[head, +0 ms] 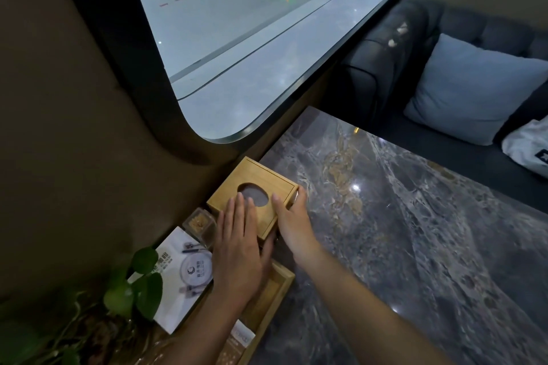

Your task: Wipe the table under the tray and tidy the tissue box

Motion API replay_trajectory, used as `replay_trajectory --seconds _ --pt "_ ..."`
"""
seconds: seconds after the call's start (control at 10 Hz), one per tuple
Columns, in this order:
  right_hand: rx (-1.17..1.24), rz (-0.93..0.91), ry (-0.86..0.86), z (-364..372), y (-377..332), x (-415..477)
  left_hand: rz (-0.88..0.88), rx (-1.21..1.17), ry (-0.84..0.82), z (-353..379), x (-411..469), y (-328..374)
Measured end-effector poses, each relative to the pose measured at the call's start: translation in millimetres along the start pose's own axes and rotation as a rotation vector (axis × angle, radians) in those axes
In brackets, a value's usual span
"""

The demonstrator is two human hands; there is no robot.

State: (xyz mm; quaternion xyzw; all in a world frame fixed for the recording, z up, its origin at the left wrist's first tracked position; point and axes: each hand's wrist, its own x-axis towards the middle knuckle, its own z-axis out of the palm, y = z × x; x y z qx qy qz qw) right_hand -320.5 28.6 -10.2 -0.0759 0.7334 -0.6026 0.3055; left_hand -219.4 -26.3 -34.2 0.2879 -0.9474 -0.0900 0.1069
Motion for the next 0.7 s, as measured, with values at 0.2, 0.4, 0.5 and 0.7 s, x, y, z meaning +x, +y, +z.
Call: replay_trajectory --seconds 0.2,0.4,0.5,0.7 --pt "-0.114 -0.007 -0.008 12.2 -1.6 11.2 -0.044 -0.001 0.029 0.4 5.8 -5.2" --pt "-0.302 0.062 -0.017 25.6 -8.3 17.2 -0.105 0.003 0.018 0.6 7.8 1.5" --pt "-0.306 0.097 -0.054 20.1 -11.8 15.3 -0.101 0.006 0.018 -0.7 8.5 2.7" --pt "-0.367 0.067 -0.064 -7.5 -23.5 9.4 -0.094 -0.034 0.044 -11.6 6.7 1.9"
